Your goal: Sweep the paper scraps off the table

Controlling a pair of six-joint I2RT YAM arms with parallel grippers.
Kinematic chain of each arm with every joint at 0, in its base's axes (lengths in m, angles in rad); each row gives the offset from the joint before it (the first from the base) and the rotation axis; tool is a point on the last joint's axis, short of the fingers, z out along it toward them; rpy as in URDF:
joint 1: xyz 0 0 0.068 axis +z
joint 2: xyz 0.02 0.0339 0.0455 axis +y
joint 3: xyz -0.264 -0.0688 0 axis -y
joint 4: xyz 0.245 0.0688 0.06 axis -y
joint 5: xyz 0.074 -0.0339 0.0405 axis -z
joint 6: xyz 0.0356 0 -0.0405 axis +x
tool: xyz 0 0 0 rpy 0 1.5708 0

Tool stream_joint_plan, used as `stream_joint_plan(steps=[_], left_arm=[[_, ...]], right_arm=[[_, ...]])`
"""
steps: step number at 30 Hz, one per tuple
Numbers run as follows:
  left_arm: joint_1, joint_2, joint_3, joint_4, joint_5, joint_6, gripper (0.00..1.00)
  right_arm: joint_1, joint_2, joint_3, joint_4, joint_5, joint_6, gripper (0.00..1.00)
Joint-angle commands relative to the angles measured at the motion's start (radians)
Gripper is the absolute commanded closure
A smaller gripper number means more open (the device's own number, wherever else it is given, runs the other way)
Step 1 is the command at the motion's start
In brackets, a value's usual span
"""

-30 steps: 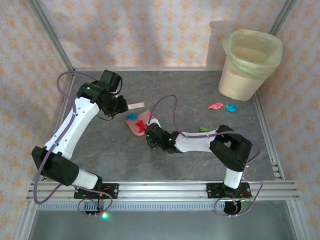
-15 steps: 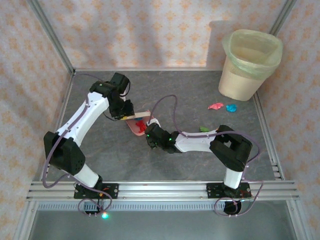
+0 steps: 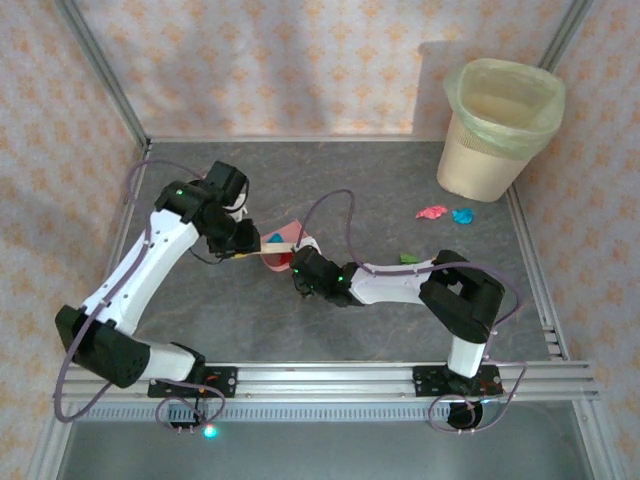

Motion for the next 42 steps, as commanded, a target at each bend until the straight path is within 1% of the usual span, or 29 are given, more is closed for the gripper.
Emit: stream_joint_plan(steps=[1,6,13,14,17,20,24,28,32,37,42], left_arm=[[-0.005,-0.064,-0.005,-0.043,-0.022,0.010,1.00],[-0.005,-0.104,-0.012,-0.006,-0.083,-0.020,1.00],[-0.005,-0.115,-0.041,0.079,-0.052,-0.057,1.00],[-0.005,-0.120,-0.042,0.091,-0.053,-0.085,1.00],[-0.005,-0.132,-0.045,0.132,-0.028,-0.114,1.00],[-0.005,-0.139,-0.052,0.161,-0.006,-0.137,1.00],[-0.004,-0.141,-0.065,0.182,-0.013,-0.149,1.00],[-0.003,-0.141,-0.073,0.184,-0.017,-0.142,1.00],[-0.001,-0.150,-0.066,0.172,-0.045,-0.135,1.00],[0.016,-0.187,-0.065,0.202,-0.060,-0.147,1.00],[0.024,-0.261,-0.118,0.287,-0.136,-0.181,1.00]], right_arm=[[-0.001,0.041,-0.005,-0.058,-0.044,0.007,1.00],[-0.001,0.044,-0.004,-0.057,-0.049,0.010,1.00],[-0.001,0.009,-0.038,-0.020,-0.054,0.008,1.00],[-0.002,0.006,-0.043,-0.015,-0.053,0.007,1.00],[-0.002,-0.009,-0.060,0.005,-0.049,0.008,1.00],[-0.001,-0.030,-0.093,0.057,-0.052,0.005,1.00],[-0.001,-0.072,-0.149,0.145,-0.048,-0.005,1.00],[-0.002,-0.119,-0.205,0.215,-0.011,-0.012,1.00],[-0.001,-0.141,-0.234,0.254,0.002,-0.019,1.00],[0.000,-0.148,-0.243,0.269,0.007,-0.024,1.00],[0.005,-0.178,-0.273,0.303,0.042,-0.031,1.00]])
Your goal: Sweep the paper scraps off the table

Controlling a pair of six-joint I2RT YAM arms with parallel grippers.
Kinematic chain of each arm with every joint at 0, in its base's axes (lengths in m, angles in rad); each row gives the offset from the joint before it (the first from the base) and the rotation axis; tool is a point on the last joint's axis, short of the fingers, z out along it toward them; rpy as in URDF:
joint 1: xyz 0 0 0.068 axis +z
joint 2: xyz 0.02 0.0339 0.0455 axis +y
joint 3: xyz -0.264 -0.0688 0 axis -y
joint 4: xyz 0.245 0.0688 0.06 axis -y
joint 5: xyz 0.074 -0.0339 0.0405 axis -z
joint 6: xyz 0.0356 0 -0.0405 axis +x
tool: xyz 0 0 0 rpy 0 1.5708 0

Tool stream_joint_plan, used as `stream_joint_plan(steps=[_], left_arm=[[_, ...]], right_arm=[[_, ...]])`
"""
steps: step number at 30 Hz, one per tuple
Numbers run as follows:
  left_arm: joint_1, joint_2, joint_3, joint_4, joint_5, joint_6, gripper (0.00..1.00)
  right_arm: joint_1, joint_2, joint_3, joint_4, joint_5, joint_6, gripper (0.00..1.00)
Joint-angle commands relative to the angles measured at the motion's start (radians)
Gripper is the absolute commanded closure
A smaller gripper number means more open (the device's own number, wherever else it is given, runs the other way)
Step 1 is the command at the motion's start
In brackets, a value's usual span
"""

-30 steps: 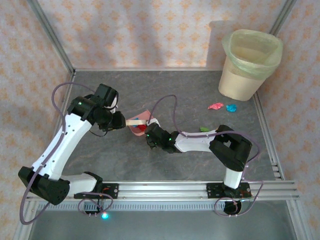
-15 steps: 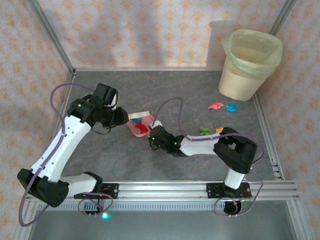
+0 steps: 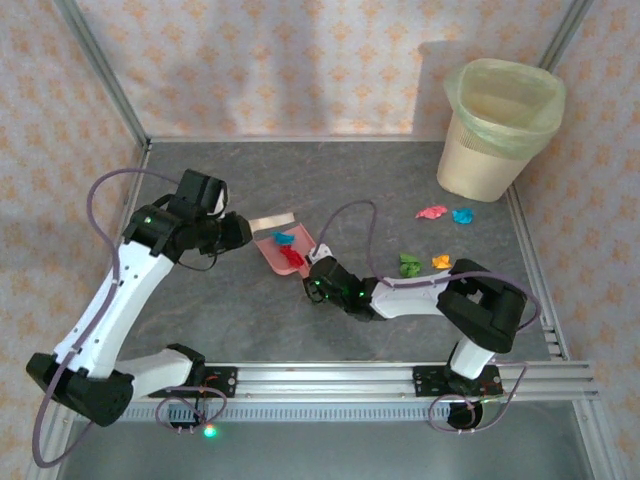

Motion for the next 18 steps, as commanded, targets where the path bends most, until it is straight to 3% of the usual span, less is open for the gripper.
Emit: stream_joint_plan(steps=[1,11,18], left_arm=[[0.009,-0.071,-0.049,0.111,-0.089,-0.041,1.00],[0.007,-0.258,-0.424,0.550,-0.207,-0.169,1.00],[0.007,-0.339,-0.631,0.771,-0.303,-0.155,1.00]], right_arm=[[0.003,-0.051,-0.031,0.050,0.062,-0.015,1.00],[0.011,-0.154,-0.091,0.076,0.168,-0.032,1.00],[0.014,-0.214,-0.073,-0.016,0.270,-0.036,1.00]])
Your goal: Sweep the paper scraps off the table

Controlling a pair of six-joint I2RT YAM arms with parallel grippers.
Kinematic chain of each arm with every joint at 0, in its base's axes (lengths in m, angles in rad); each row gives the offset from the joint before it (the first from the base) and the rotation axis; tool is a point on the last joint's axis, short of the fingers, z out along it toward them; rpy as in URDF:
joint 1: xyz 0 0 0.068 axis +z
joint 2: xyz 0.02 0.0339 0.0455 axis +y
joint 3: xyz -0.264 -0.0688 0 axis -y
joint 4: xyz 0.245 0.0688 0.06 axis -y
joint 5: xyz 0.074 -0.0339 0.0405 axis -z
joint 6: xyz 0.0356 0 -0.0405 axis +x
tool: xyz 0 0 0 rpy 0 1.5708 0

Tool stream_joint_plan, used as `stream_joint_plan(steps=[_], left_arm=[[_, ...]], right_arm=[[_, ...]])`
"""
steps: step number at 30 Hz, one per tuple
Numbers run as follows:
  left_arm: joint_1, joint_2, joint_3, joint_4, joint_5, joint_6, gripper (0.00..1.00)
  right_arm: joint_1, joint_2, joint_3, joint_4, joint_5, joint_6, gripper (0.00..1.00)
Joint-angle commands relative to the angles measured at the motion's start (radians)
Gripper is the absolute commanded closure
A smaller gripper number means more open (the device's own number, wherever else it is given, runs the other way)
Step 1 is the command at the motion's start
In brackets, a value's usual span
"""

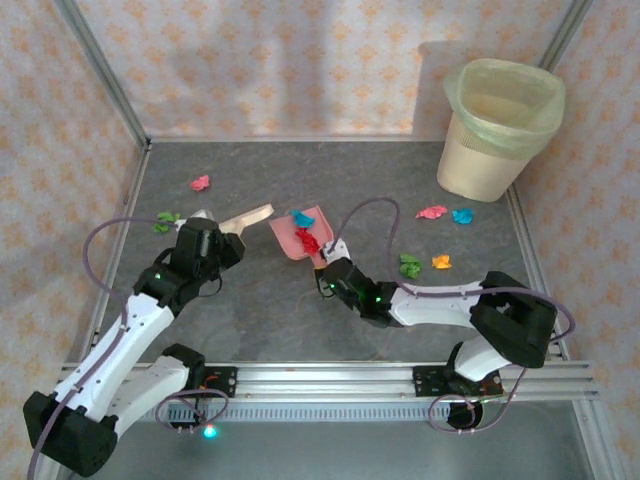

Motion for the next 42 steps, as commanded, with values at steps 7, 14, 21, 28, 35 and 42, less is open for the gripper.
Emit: stream_joint_plan(steps=[7,14,21,28,35,42], left_arm=[[0.007,-0.159,-0.143,0.236,-0.154,0.011,1.00],[0.007,-0.217,-0.193,0.234,-0.181,-0.014,1.00],[0.007,-0.176,-0.195,0.263,-0.135,-0.019,1.00],[0.006,-0.170,-0.199,0.271,-0.119,-0.027,1.00],[0.006,-0.172,-0.195,0.265,-0.111,-0.026,1.00],[0.006,-0.179,-0.192,0.261,-0.106,-0.023,1.00]], right_arm=[[0.007,-0.067,0.108,-0.242,0.217,-0.020,1.00],[-0.028,-0.132,0.215,-0.467,0.294,-0.041,1.00],[-0.101,-0.175,0.390,-0.678,0.292,-0.077,1.00],[-0.236,-0.192,0.564,-0.808,0.236,-0.090,1.00],[-0.428,-0.138,0.801,-0.974,0.215,-0.096,1.00],[-0.686,-0.087,0.978,-1.037,0.088,-0.032,1.00]])
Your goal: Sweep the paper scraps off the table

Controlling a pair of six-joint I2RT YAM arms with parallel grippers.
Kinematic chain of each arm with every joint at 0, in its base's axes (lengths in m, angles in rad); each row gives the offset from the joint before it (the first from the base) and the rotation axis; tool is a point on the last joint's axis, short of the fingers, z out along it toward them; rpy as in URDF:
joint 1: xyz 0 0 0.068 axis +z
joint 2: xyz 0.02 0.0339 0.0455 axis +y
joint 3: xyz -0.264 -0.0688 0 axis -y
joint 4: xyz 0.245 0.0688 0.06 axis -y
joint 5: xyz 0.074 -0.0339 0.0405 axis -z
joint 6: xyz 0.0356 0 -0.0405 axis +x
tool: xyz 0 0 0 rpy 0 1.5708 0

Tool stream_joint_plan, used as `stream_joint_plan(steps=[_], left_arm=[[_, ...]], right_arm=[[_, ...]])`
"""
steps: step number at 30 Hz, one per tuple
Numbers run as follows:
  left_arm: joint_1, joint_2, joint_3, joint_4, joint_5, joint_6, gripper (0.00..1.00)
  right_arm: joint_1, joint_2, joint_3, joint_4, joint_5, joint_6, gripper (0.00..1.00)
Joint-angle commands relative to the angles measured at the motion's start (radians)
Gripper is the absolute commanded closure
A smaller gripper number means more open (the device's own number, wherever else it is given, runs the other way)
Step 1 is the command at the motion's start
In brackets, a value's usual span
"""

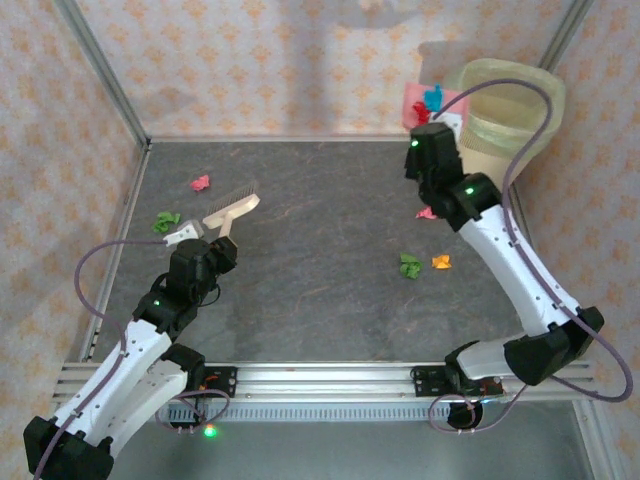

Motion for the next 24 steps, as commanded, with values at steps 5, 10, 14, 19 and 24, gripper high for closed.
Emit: stream_joint_plan(steps=[5,10,14,19,24], left_arm=[[0.007,-0.017,0.001,0.047,-0.001,-0.008,1.00],[0.006,-0.017,0.001,0.048,0.007,-0.009,1.00],[0.006,-0.016,0.002,0.047,0.009,-0.007,1.00],[0.006,-0.015,0.001,0.051,0.009,-0.009,1.00],[0.006,-0.011,0.001,0.052,0.007,-0.007,1.00]], right_arm=[[-0.219,0.120,0.237,-0.128,-0.187,0.114,1.00],[-0.343,0.214,0.371,-0.156,-0.343,0.234,1.00],[-0.434,0.256,0.421,-0.124,-0.490,0.356,1.00],[-0.521,0.289,0.463,-0.097,-0.610,0.478,1.00],[-0.601,0.366,0.538,-0.099,-0.771,0.590,1.00]])
